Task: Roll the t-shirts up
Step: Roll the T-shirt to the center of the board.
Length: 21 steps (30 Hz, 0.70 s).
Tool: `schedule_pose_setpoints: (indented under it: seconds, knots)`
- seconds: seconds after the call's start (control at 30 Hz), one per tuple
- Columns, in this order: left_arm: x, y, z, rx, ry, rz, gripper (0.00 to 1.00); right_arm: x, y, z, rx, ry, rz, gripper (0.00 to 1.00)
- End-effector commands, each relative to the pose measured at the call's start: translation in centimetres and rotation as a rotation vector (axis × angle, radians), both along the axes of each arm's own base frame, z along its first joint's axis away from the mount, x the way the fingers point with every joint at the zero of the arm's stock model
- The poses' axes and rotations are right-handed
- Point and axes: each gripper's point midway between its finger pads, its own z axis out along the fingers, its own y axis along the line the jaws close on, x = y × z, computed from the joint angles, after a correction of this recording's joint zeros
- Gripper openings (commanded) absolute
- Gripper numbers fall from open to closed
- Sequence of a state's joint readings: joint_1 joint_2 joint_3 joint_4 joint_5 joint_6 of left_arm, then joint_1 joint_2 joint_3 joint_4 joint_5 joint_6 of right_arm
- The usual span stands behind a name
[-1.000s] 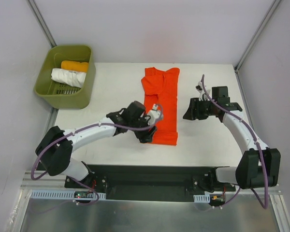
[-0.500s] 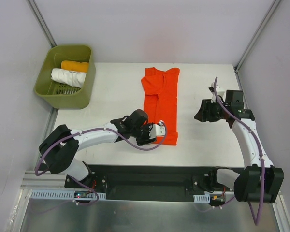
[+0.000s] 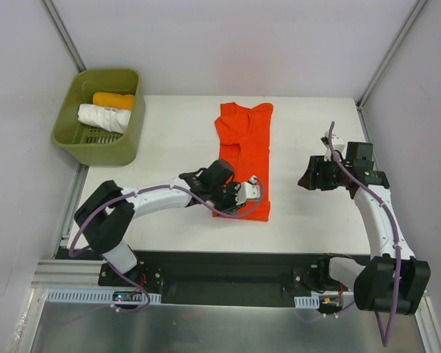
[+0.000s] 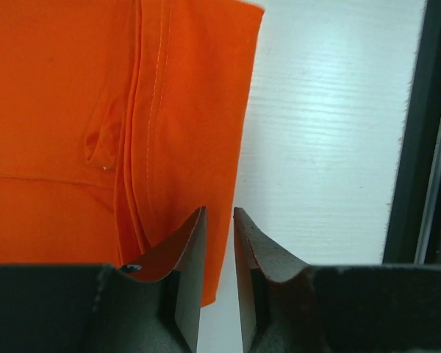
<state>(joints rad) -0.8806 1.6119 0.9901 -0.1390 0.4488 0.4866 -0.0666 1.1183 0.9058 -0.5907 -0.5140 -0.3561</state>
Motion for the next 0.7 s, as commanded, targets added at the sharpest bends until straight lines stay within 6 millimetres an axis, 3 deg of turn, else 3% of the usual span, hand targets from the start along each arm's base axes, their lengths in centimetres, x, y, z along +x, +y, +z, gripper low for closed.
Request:
schedule_pose_setpoints:
  seconds: [0.0,0.17,0.27,0.3,0.47,0.5,0.6,0.67]
  knots:
    - [1.9,1.7,-2.5,0.112,0.012,0.069,0.20,0.0,0.1,0.7,0.026,-0.022,0.005,0.57]
    - [7.7,3.7,-3.2,0.160,-0.030,0.223,0.20,0.0,0.1,0.5,0.041,-0.015,-0.008,0.57]
    - [10.1,4.4,-1.9,0.140,-0.045,0.305,0.23,0.0,0.1,0.3,0.044,-0.011,-0.009,0.57]
    - [10.1,4.3,-1.6,0.126,-0.041,0.305,0.25,0.1,0.1,0.3,0.047,-0.013,-0.007,0.57]
    - [5.2,3.8,0.0,0.047,0.037,0.157,0.43,0.1,0.2,0.0,0.053,-0.006,-0.005,0.58]
    - [3.6,3.9,-0.6,0.063,0.033,0.105,0.47,0.1,0.1,0.0,0.050,-0.008,-0.003,0.58]
    - [1.6,4.0,-1.0,0.089,-0.052,-0.017,0.50,0.0,0.1,0.0,0.046,-0.011,-0.001,0.58]
    - [1.4,4.1,-1.2,0.093,-0.094,-0.057,0.56,0.0,0.1,-0.2,0.047,-0.005,0.001,0.58]
